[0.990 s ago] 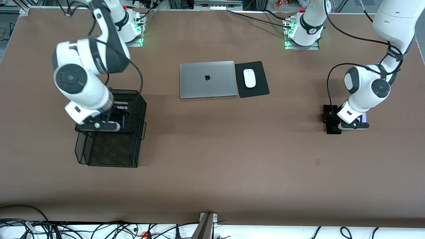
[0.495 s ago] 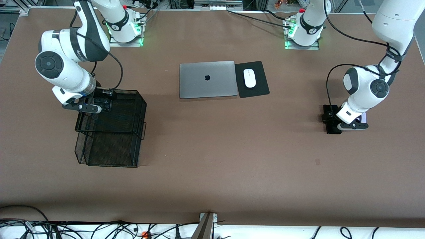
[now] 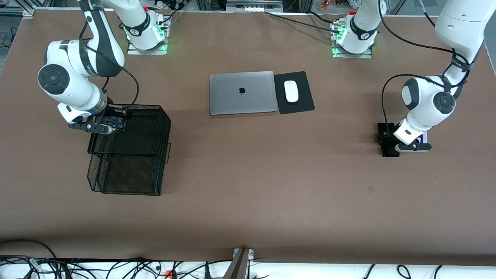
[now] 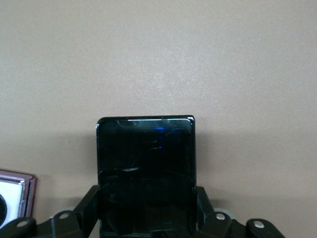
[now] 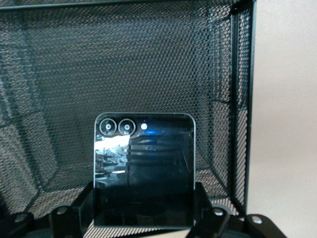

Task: Place phones with both arms
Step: 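Carry the flip phone into the mesh basket with the right gripper, release, then carry the black slab phone to the table center with the left gripper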

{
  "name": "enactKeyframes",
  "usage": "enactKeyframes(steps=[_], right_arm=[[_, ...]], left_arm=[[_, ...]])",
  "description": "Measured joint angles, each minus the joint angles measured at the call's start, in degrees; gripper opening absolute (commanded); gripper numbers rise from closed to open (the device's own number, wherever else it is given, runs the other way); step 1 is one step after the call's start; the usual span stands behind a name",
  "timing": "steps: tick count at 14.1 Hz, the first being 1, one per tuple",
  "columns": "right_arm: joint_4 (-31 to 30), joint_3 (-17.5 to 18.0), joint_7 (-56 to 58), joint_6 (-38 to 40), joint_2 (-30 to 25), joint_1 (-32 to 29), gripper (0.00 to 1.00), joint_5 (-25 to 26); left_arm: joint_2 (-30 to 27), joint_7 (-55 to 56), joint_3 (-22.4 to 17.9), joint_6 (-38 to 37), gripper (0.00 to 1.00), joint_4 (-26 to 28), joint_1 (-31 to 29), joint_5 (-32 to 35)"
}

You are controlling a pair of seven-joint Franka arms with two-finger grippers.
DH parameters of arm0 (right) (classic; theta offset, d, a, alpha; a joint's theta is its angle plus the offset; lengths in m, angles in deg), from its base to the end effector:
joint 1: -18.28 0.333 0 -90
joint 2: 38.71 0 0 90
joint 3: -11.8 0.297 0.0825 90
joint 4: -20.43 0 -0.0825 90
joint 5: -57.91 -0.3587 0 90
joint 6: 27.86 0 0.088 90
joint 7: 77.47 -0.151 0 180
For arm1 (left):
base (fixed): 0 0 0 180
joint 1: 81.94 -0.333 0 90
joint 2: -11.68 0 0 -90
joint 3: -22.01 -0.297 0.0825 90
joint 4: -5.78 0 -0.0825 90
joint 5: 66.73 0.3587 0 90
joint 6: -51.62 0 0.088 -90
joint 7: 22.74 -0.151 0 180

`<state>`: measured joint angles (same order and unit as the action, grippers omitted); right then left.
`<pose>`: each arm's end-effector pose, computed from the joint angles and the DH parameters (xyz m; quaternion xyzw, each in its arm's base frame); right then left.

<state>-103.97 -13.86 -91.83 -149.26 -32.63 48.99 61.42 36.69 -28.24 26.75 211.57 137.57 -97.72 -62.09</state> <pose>0.5021 0.0385 0.2921 0.9941 -0.0636 -0.0651 0.0597 0.5055 0.0927 0.1250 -0.9995 -0.0151 -0.0288 0.0018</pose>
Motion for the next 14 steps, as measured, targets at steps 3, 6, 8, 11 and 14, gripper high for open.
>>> enactKeyframes(steps=[3,6,8,11,14], right_arm=[[0.0,-1.6,1.9,-0.6,1.4,0.0,0.15,0.0],[0.0,-2.4,2.3,-0.6,2.2,0.0,0.17,0.0],[0.0,-2.4,2.3,-0.6,2.4,0.0,0.31,0.0],[-0.1,-2.4,2.3,-0.6,2.8,0.0,0.33,0.0],[-0.1,-2.4,2.3,-1.1,3.4,0.0,0.80,-0.1]], left_arm=[[0.1,0.8,0.1,-0.5,0.00,-0.3,0.0,0.0],[0.2,2.8,1.6,-5.6,0.00,-3.0,0.0,0.0],[0.0,4.4,2.9,-11.4,0.00,-6.4,0.0,0.0],[-0.4,7.6,5.1,-17.8,0.00,-11.0,0.1,0.0],[-0.4,14.7,9.5,-19.6,0.00,-13.4,1.5,0.0]])
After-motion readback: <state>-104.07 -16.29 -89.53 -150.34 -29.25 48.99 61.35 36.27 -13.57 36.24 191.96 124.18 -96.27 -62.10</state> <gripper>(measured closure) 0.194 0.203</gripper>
